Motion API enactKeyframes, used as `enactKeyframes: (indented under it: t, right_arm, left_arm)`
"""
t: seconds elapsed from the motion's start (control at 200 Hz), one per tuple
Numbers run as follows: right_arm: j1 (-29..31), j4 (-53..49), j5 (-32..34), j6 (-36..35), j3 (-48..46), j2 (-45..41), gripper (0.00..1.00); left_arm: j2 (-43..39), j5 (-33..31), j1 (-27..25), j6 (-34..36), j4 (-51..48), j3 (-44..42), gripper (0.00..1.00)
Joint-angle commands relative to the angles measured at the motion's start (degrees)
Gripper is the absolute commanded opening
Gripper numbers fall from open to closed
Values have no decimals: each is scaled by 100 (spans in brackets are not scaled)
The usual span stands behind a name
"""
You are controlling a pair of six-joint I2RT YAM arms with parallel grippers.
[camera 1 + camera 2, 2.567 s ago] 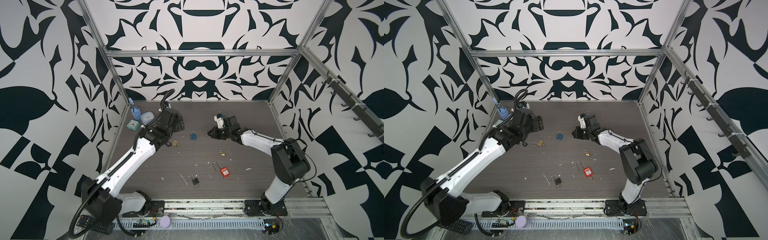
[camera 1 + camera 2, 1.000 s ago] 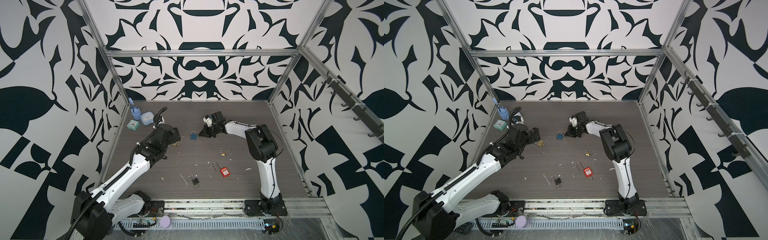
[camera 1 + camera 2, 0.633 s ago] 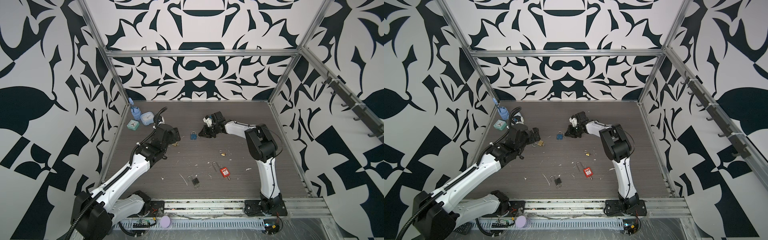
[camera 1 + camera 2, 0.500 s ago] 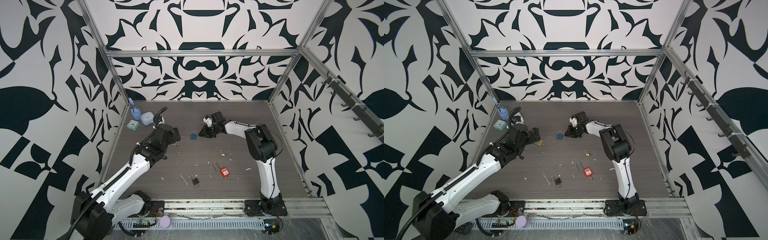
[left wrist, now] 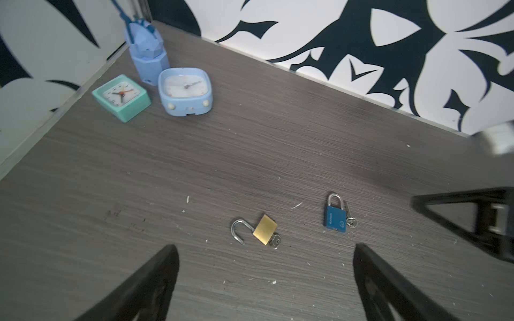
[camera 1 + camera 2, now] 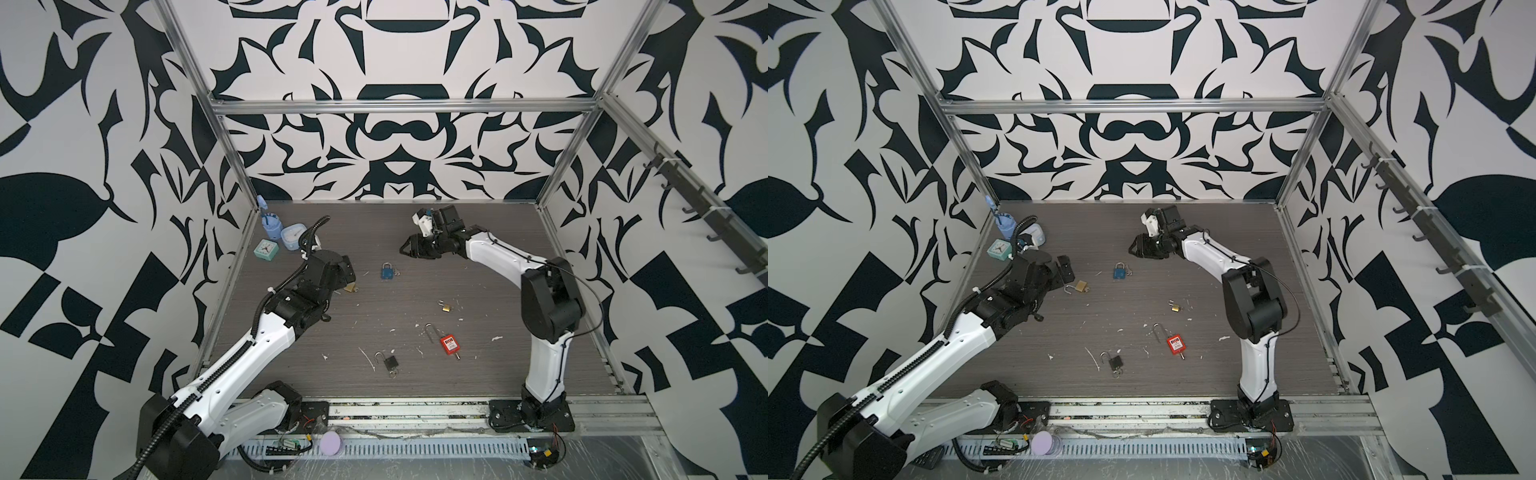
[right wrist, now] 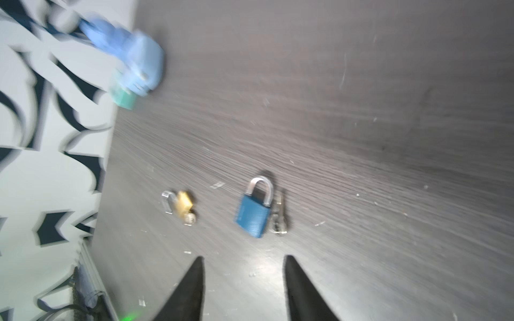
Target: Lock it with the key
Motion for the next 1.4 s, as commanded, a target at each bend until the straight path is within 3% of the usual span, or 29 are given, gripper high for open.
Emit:
enactKeyframes:
  t: [0.0,0.08,0.1,0.26,0.415,0.565,0.67,0.81,0.91,1.125,1.395]
  right_arm:
    - [53,34,1,-623,-587,-1033,75]
    - [78,267,-86,-715,-1262,-1687,98]
    - [85,317,-93,-732,-1424,-1846,99]
    - [87,857,146,-731,-2685,-3109,99]
    - [62,1982,748,40,-3811,-4009,99]
    - [9,2502,923,-48,-4450,-4442,99]
    - [6,2169,871,-170,-4487,-4418,99]
    - [47,2225,74,-402,-4699,-4275,88]
    - [348,2574,-22,-827,-5034,-4362,87]
    - [1776,3291,770,-2772,-5468,-4244,91]
    - [2620,3803,1462,-3825,-5294,-3315,90]
  left_arm:
    - [-106,-695,23,-905,-1114,190,99]
    - [-113,-746,21,-1390,-1547,113,99]
    - [-122,-723,23,-1504,-1615,72,99]
    - [-187,-256,32,-2285,-2050,-231,99]
    - [-114,305,154,-2854,-2168,-315,99]
    - [195,1476,625,-3218,-1861,-339,100]
    - [602,2208,901,-3374,-1730,-257,98]
    - [1224,2688,940,-3546,-1839,108,94]
    - [1775,2899,942,-3620,-1857,326,92]
    - [2697,2937,943,-3560,-1958,1020,90]
    - [3819,3095,939,-3507,-1943,1851,87]
